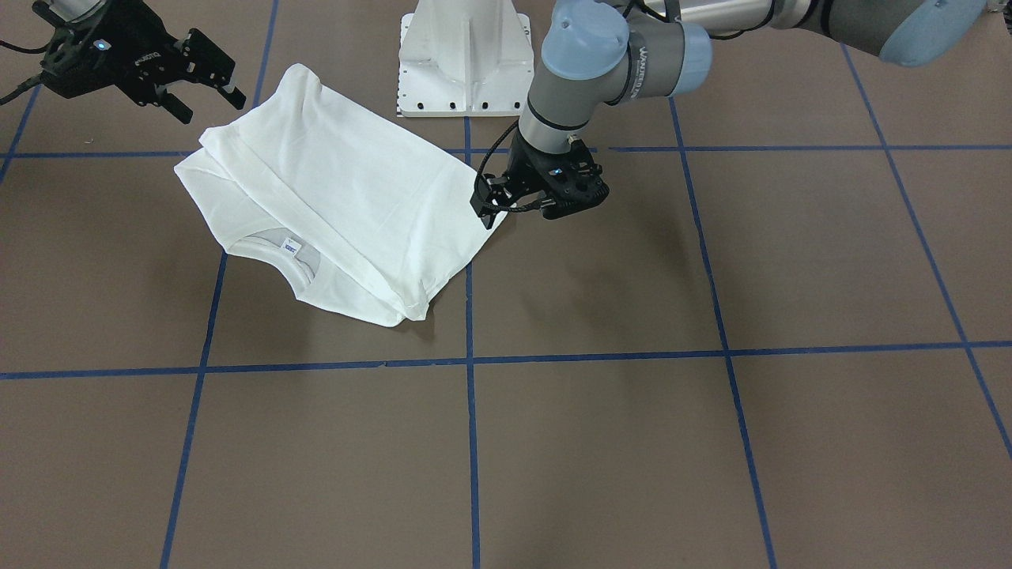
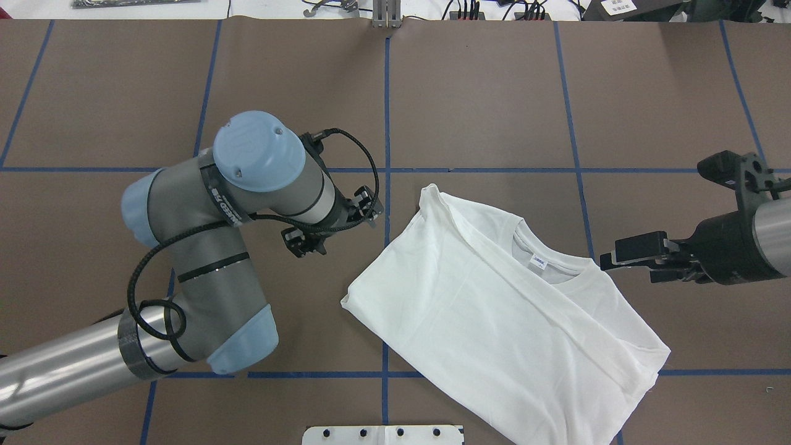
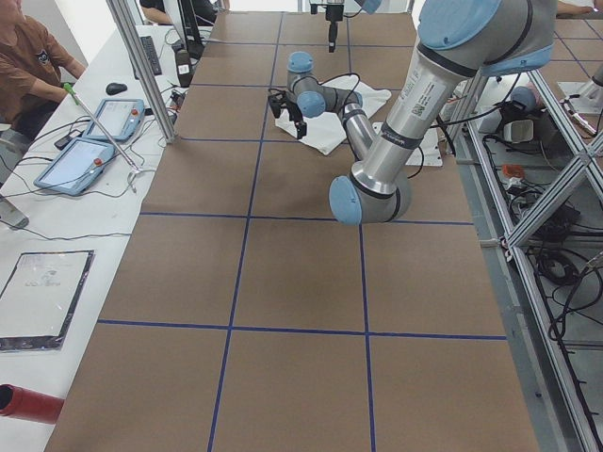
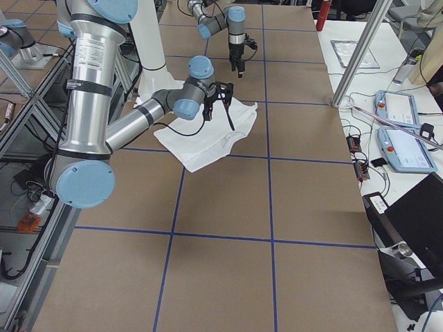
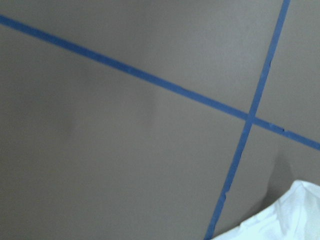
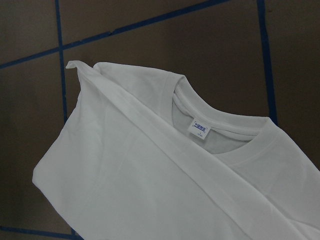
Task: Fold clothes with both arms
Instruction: 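Release the shirt with the right gripper while the left gripper grasps its corner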
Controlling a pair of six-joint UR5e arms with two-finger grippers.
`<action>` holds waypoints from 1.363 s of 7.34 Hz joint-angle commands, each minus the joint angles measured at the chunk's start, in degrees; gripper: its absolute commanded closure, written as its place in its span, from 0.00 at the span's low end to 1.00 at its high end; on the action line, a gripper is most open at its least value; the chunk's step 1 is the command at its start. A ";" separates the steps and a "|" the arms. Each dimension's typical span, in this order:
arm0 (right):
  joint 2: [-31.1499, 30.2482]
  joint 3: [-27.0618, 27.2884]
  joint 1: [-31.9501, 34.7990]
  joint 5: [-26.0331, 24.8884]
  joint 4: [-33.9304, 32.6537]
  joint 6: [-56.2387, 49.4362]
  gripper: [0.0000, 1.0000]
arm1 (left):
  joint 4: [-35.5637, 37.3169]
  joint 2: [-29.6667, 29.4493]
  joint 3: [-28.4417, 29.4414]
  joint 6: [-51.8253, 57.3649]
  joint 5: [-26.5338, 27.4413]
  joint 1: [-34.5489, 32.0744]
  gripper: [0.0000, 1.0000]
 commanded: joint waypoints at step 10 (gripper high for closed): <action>1.14 -0.52 1.81 0.21 -0.09 -0.08 0.00 | -2.96 1.40 5.96 -11.98 2.14 8.89 0.23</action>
